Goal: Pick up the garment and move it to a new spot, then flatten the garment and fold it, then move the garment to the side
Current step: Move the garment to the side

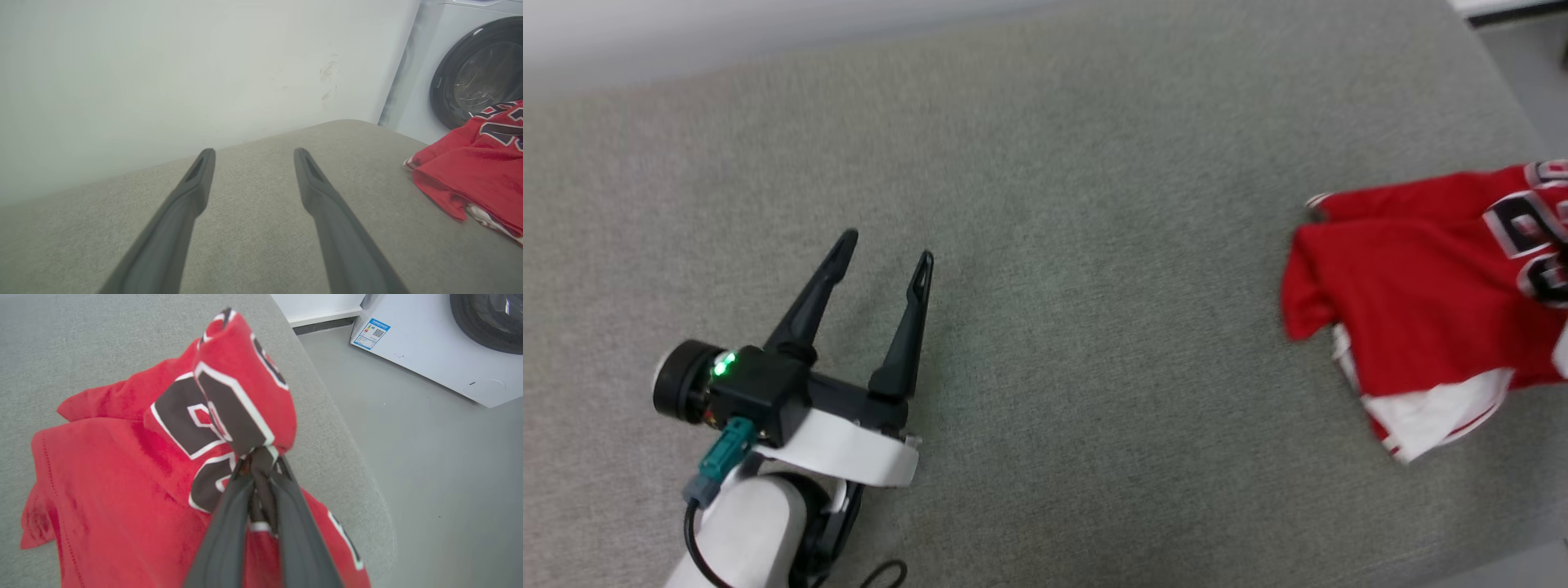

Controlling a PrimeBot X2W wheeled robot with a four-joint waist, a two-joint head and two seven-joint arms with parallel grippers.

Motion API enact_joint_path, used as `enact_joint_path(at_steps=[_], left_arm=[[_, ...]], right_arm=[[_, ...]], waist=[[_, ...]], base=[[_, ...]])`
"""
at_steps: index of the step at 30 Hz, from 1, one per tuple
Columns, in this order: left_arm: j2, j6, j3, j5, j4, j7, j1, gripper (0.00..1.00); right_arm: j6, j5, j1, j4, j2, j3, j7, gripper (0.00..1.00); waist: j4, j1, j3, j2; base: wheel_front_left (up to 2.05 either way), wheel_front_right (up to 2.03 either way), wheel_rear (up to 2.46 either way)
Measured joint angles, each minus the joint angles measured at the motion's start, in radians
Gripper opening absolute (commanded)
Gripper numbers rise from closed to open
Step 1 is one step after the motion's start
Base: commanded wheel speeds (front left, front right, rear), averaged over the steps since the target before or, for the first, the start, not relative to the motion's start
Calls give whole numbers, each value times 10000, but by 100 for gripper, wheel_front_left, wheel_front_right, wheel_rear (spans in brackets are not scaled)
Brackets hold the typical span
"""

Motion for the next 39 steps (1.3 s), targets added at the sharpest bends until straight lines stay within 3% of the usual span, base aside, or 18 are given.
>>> enact_joint_path(at_steps=[7,14,15,16,17,27,39], left_arm=[[115,-280,-111,111,-290,19,-967,100],[98,-355,-180,182,-255,-75,-1434,100],[81,-362,-209,180,-211,-82,-1474,100],[59,-364,-238,180,-174,-100,-1519,100],[36,-380,-267,180,-128,-117,-1569,100],[-244,-391,-274,-10,479,-339,-1380,100],[-677,19,40,-286,1007,-435,125,100]], right_arm=[[2,-826,-1052,642,-874,-1122,-397,0],[2,-1499,-1516,1243,-880,-1442,-1198,3],[2,-1582,-1529,1386,-849,-1469,-1312,16],[2,-1708,-1543,1519,-796,-1563,-1490,43],[2,-1795,-1577,1657,-731,-1716,-1628,100],[2,-2846,-1490,1988,-391,-2754,-3325,100],[2,-2472,755,332,828,-2458,-4637,100]], waist=[[323,1,1349,0],[715,1,2060,0],[760,1,2095,-1],[798,1,2122,0],[833,1,2134,0],[1091,-1,1412,0],[1576,-3,-484,0]], base=[[0,0,0],[0,0,0],[0,0,0],[0,0,0],[0,0,0],[0,0,0],[0,0,0]])
